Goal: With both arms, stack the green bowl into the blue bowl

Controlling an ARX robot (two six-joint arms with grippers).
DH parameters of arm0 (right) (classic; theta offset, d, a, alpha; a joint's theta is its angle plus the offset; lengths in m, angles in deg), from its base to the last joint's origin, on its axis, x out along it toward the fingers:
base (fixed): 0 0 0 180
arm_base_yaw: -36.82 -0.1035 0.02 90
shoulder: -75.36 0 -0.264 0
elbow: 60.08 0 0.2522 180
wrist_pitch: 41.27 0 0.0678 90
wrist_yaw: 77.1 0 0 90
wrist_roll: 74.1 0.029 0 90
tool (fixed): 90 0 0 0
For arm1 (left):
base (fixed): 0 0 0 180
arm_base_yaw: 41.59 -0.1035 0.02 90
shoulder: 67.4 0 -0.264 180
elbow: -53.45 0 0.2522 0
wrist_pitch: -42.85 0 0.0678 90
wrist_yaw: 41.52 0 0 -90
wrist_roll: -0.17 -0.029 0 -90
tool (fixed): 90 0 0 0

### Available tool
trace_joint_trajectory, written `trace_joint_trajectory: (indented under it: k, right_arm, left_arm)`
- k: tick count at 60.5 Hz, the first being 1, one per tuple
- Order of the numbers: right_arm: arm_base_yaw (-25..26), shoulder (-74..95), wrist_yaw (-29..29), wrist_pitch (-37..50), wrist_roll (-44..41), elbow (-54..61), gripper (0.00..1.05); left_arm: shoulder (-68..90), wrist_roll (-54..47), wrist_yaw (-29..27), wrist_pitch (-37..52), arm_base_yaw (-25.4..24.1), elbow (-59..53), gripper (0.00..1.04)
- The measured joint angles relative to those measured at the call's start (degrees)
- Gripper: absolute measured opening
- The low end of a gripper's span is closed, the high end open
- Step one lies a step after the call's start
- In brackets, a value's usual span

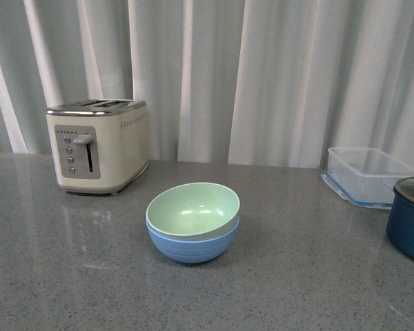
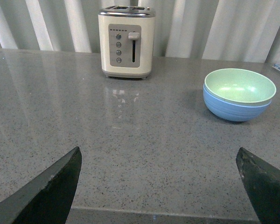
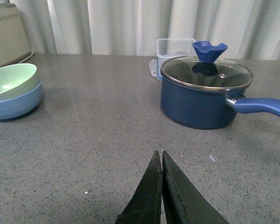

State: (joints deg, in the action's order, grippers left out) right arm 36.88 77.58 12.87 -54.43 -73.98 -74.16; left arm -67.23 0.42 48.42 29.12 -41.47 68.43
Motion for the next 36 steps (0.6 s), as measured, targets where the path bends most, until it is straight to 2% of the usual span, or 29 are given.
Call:
trace_joint_trajectory:
  k: [10, 36]
  right_arm:
    - [0.0, -1.9, 0.0, -0.5, -0.1, 0.0, 0.03]
    - [0.0, -2.0, 0.0, -0.5, -0.1, 0.0, 0.82]
  left_arm:
    - [0.0, 0.0, 0.0, 0.0, 0.0, 0.0, 0.98]
    - [0.0, 0.0, 0.0, 0.0, 0.0, 0.0, 0.98]
